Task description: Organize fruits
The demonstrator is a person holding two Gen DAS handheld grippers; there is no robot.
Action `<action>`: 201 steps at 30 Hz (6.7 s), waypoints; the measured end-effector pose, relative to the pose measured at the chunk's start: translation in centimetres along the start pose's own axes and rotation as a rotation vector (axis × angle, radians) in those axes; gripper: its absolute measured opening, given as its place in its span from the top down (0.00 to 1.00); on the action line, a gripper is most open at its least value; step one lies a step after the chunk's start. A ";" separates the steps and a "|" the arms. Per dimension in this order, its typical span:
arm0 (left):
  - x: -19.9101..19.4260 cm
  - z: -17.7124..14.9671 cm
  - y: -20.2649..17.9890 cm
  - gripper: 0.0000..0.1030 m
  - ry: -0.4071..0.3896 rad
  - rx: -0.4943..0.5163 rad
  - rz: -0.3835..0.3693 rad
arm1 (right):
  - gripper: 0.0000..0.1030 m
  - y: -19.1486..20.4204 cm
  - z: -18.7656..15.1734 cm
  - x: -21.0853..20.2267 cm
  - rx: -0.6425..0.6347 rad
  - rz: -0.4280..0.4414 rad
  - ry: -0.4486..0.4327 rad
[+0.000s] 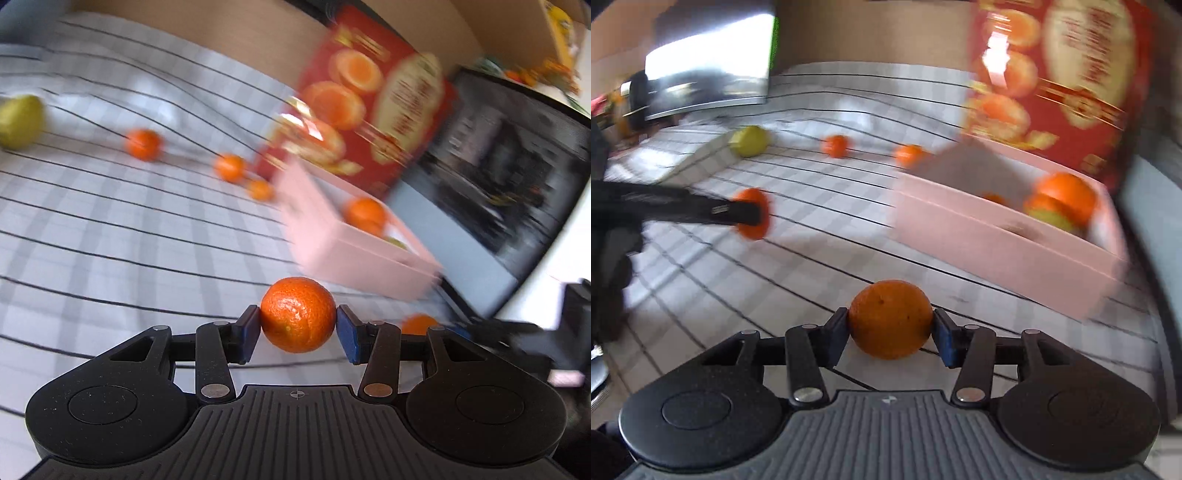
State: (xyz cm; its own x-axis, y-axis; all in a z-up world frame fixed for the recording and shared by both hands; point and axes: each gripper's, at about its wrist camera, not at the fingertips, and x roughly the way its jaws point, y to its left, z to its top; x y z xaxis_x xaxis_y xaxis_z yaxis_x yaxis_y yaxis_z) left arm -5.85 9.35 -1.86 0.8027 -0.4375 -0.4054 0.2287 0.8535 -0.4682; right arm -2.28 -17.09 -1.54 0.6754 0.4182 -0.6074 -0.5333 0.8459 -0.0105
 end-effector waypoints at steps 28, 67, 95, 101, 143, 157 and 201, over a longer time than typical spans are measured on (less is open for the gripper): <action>15.6 11.1 -6.9 0.51 0.147 0.164 0.136 | 0.53 -8.5 16.4 0.9 0.145 -0.286 -0.141; 0.1 11.4 13.8 0.51 -0.429 -0.291 0.526 | 0.45 2.2 20.4 10.3 0.126 0.035 -0.065; 2.8 11.4 11.2 0.51 -0.360 -0.138 0.517 | 0.60 3.7 21.9 18.7 0.003 -0.108 0.208; 2.7 11.9 10.0 0.51 -0.369 -0.101 0.484 | 0.62 2.6 22.2 22.3 0.026 -0.156 0.287; 9.5 14.0 10.5 0.51 -0.232 -0.001 0.592 | 0.75 5.2 5.7 3.0 -0.106 0.200 0.099; 14.4 14.7 10.6 0.49 -0.091 0.036 0.656 | 0.61 2.2 1.7 3.0 -0.037 0.093 -0.015; 2.6 0.9 -1.1 0.51 0.015 0.093 0.264 | 0.05 1.0 0.1 3.6 0.112 0.166 0.025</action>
State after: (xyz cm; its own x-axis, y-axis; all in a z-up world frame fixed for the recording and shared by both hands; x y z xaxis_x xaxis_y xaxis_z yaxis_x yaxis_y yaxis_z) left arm -3.58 7.49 -1.70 0.8329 -0.2001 -0.5160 0.0631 0.9606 -0.2707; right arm -0.30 -14.71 -3.68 0.5689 0.5481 -0.6132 -0.5756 0.7979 0.1793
